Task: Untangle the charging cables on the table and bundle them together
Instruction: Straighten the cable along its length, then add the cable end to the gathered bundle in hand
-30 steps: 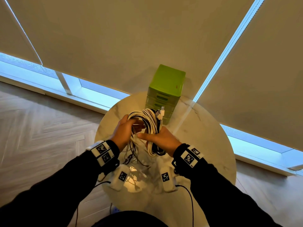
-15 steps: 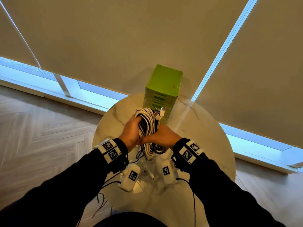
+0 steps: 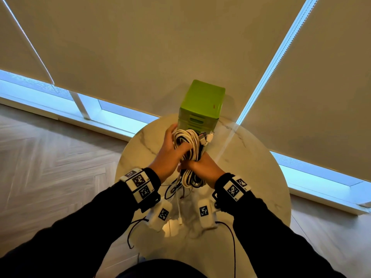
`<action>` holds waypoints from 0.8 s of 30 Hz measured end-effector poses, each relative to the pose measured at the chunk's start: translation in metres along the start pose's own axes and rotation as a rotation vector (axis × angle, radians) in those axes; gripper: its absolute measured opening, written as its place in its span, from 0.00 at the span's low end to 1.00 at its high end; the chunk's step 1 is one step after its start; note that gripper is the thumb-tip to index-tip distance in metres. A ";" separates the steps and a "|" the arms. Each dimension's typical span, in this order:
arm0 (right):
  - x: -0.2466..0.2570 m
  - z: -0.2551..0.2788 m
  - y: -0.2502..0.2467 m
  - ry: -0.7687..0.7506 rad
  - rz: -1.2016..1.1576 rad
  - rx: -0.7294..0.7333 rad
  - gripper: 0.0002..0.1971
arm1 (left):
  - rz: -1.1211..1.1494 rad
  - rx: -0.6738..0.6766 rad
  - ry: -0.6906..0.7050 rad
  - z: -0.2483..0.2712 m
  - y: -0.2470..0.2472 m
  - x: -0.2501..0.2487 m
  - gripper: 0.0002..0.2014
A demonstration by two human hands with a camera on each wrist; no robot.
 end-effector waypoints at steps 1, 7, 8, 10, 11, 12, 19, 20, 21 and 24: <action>0.001 0.001 0.002 -0.028 0.043 0.006 0.14 | -0.053 0.007 0.024 -0.002 0.001 0.001 0.41; 0.000 0.008 0.001 -0.130 0.097 -0.015 0.17 | -0.369 0.055 0.063 -0.002 0.005 -0.001 0.42; -0.002 0.009 -0.001 -0.128 0.072 -0.019 0.17 | -0.359 0.075 0.075 -0.002 0.005 -0.001 0.42; -0.007 0.011 -0.004 -0.120 0.006 -0.035 0.15 | -0.240 0.129 0.080 0.000 0.007 0.000 0.44; -0.008 0.013 -0.005 -0.120 -0.025 -0.036 0.14 | -0.161 0.154 0.065 0.001 0.007 0.003 0.46; -0.007 0.015 -0.006 -0.124 -0.065 -0.037 0.11 | -0.073 0.184 0.040 0.004 0.006 0.004 0.47; 0.008 0.026 -0.026 0.013 -0.561 0.057 0.08 | -0.325 0.671 -0.059 0.028 -0.013 0.054 0.34; 0.012 0.029 -0.025 0.028 -0.610 0.088 0.06 | -0.377 0.642 -0.017 0.027 -0.013 0.055 0.25; 0.014 0.030 -0.025 0.038 -0.645 0.104 0.03 | -0.471 0.615 0.041 0.024 -0.013 0.056 0.17; 0.019 0.032 -0.028 0.031 -0.621 0.079 0.06 | -0.827 0.609 0.269 0.012 -0.023 0.055 0.11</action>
Point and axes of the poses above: each hand's wrist, its own z-axis away from the middle knuckle, its own y-axis out of the palm, x = y × z, the point moved 1 cm from there along -z, towards the middle knuckle, and after that the axes turned 13 degrees about y, right-handed, at the moved point
